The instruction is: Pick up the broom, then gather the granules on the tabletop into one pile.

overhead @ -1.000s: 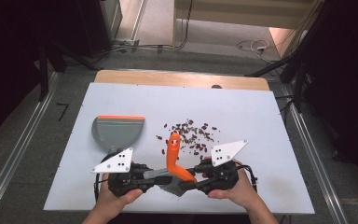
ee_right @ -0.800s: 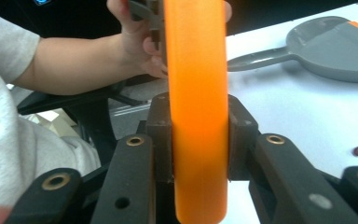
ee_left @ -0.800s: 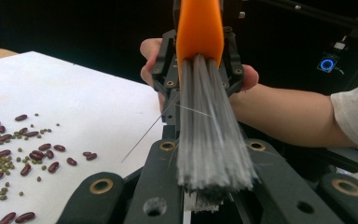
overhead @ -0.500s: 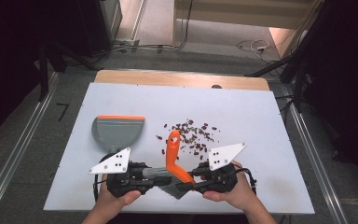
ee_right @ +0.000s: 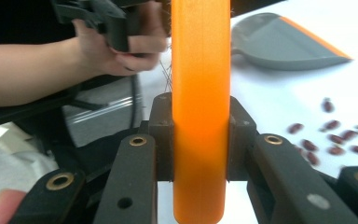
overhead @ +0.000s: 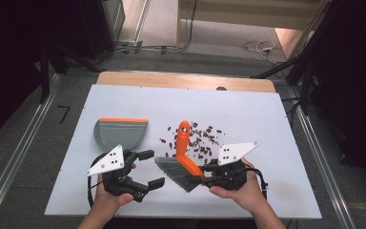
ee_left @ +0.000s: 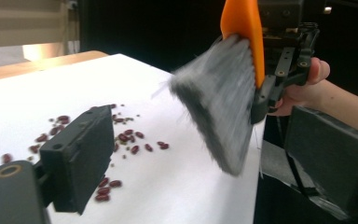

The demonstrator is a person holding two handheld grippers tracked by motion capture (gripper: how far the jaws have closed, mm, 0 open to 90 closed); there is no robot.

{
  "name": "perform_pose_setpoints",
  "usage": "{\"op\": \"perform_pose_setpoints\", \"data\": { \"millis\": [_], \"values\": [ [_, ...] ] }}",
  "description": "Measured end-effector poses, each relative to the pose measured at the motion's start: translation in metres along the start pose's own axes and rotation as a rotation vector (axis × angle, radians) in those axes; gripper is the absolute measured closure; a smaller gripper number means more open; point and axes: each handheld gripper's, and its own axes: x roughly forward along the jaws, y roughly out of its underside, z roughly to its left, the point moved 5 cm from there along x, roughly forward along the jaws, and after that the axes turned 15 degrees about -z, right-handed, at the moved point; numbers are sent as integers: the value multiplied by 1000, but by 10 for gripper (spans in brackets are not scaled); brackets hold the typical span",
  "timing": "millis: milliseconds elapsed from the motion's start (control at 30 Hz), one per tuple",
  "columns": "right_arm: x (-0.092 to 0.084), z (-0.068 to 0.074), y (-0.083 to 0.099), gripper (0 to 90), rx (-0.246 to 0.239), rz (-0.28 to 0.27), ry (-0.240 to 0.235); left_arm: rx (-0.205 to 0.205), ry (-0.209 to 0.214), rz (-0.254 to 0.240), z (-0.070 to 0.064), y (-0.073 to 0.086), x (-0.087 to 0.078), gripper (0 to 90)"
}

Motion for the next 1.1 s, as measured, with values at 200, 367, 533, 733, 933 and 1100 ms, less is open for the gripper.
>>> {"op": "perform_pose_setpoints", "data": {
  "millis": [200, 367, 533, 733, 933, 1100],
  "values": [
    [-5, -13, 1, 687, -2, 29, 144, 13, -67, -19, 9, -1, -10, 19],
    [-9, -21, 2, 687, 1, 57, 236, 19, -97, -14, 15, -1, -15, 9],
    [-16, -28, 0, 687, -12, 57, 307, 26, -128, -11, 20, 1, -22, 9],
    [-27, -41, -4, 687, -37, 92, 429, 22, -155, -19, 26, 1, -31, 6],
    [-39, -62, -9, 686, -38, 100, 510, 11, -176, -17, 34, 3, -39, 2],
    [-45, -90, -12, 686, -36, 147, 607, 20, -184, -4, 36, 7, -39, 2]
  ]
}}
